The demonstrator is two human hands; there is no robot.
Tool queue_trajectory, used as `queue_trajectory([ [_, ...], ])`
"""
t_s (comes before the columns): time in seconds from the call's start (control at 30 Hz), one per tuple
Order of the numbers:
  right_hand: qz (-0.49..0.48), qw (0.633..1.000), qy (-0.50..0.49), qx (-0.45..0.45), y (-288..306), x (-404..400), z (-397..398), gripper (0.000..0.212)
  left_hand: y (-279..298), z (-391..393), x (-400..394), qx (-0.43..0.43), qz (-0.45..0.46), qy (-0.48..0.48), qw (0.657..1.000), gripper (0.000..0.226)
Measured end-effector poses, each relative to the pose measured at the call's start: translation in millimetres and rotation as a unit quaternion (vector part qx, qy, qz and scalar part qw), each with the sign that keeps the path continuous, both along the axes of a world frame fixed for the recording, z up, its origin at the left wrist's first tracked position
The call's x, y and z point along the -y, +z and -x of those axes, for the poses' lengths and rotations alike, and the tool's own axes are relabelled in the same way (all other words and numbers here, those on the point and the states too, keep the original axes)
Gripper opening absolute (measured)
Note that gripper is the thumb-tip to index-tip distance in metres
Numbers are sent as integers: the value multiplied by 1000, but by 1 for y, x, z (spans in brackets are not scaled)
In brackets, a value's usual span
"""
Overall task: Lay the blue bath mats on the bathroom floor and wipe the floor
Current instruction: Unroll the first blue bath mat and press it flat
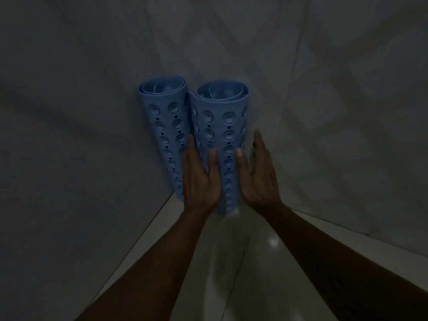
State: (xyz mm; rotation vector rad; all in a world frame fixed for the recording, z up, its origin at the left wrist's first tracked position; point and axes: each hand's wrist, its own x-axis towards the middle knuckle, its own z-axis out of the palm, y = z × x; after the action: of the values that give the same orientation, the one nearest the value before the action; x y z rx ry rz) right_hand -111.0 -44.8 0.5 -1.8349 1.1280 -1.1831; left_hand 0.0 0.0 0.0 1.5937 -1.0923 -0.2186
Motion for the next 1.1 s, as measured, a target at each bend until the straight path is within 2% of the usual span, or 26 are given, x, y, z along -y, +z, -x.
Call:
queue_trajectory([
  [0.1,-7,998,29,47,-9,4,-10,65,-4,2,8,-5,2,14,1000,62],
  [0.23,30,993,69,93,-16,19,-20,51,-5,3,15,-19,1,15,1000,60],
  [0.37,67,990,78,97,-20,32,-21,45,-16,-6,25,-9,0,5,1000,61],
  [0.5,17,993,70,97,-31,37,-24,54,-25,-9,32,-37,25,-8,999,58],
  [0.57,-9,990,77,114,-33,33,-23,53,-25,-2,31,-52,40,-23,998,49],
  [0.67,4,988,64,142,-29,21,-15,44,-21,9,24,-41,93,-36,994,36],
  [0.77,23,992,-2,125,-15,9,-2,33,-8,20,17,-66,46,-22,996,38],
  [0.83,37,989,-30,138,-1,-1,10,26,4,31,11,-66,86,-30,994,26],
  [0.9,12,989,-63,135,19,-14,23,26,20,46,5,-130,89,-57,986,12],
  [0.97,6,988,-104,114,36,-25,38,29,32,62,-1,-211,66,-77,972,8],
  [1.1,0,977,-201,72,66,-47,84,43,51,107,-11,-305,8,-102,947,45],
])
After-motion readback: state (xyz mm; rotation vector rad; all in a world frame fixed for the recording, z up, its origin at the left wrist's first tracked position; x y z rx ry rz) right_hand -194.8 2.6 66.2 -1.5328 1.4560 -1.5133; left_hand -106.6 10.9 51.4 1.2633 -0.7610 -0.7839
